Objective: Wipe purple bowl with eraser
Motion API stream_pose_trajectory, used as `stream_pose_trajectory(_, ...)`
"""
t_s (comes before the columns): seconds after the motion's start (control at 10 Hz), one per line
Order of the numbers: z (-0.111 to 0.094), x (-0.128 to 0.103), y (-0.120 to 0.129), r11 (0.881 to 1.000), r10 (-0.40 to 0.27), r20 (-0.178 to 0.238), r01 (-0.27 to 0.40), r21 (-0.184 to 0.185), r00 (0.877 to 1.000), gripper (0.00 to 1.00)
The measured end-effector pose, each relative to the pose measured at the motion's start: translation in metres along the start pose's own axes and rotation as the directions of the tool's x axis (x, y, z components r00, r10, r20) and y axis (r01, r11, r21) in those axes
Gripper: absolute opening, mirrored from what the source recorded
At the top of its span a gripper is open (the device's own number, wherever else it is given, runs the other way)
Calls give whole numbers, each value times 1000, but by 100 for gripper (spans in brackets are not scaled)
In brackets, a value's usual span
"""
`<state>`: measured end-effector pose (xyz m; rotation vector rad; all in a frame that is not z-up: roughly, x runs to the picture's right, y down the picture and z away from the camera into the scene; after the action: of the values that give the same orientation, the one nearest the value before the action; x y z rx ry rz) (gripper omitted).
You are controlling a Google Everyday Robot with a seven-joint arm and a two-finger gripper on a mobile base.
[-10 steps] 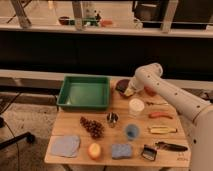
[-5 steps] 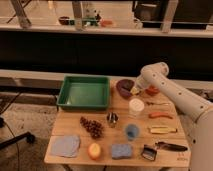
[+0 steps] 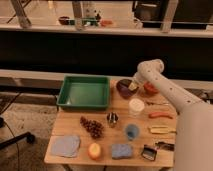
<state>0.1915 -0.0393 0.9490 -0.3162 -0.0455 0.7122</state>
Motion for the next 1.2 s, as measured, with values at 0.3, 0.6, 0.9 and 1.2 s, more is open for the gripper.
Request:
stream_pose_trajectory(0.3, 6, -24, -7, 1000, -13, 11, 13, 13, 1000, 10)
stream_pose_trajectory(0.6, 0, -32, 7, 999, -46, 23, 46, 3, 999, 10)
stream_pose_trajectory(0.9, -17, -14, 41, 997, -69, 30, 70, -32, 997, 10)
stream_pose_trajectory(1.2, -30, -2, 64, 994, -90, 28, 92, -57, 996, 10)
